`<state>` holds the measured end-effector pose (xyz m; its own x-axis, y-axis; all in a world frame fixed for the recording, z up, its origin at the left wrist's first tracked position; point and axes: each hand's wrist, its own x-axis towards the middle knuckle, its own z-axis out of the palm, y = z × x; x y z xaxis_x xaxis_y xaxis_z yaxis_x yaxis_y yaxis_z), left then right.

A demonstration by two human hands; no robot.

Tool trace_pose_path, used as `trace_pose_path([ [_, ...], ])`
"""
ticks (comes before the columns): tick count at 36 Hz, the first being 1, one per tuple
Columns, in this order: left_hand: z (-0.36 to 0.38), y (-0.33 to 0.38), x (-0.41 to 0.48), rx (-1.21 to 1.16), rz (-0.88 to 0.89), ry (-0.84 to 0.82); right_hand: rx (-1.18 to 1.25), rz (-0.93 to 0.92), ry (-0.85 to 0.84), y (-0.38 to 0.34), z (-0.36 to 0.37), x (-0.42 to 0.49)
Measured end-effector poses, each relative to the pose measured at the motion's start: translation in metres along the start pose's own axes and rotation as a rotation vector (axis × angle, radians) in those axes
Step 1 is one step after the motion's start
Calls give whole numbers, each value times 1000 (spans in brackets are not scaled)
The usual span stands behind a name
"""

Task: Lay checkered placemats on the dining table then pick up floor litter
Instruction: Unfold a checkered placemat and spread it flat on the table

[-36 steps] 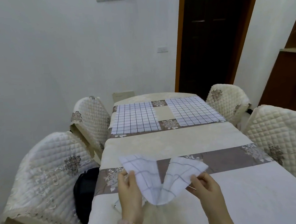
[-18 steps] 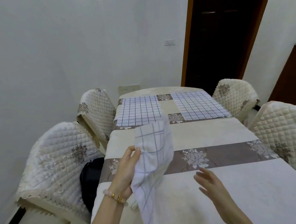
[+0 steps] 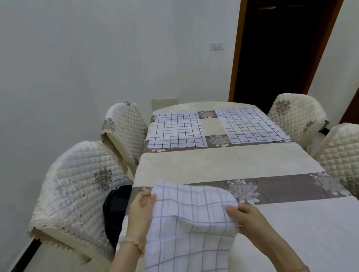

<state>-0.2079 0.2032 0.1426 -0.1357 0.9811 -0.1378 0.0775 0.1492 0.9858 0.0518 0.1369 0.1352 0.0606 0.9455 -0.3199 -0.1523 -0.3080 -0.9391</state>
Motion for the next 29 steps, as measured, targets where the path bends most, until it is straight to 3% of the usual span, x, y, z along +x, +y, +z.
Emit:
trace_pose_path([
  [4, 13, 0, -15, 383, 194, 169, -53, -21, 80, 0, 3, -7],
  [6, 25, 6, -29, 448, 295, 144, -50, -37, 157, 1, 6, -5],
  [10, 56, 11, -64, 382, 371, -145, 46, -68, 218, -2, 20, -8],
  [14, 83, 11, -90, 369, 396, -309, 181, -96, 197, -9, 33, -16],
  [23, 87, 19, -89, 204, 367, -324, 199, -119, 101, -13, 33, -27],
  [29, 76, 17, -75, 41, 193, -399, 160, -124, 138, -10, 29, -31],
])
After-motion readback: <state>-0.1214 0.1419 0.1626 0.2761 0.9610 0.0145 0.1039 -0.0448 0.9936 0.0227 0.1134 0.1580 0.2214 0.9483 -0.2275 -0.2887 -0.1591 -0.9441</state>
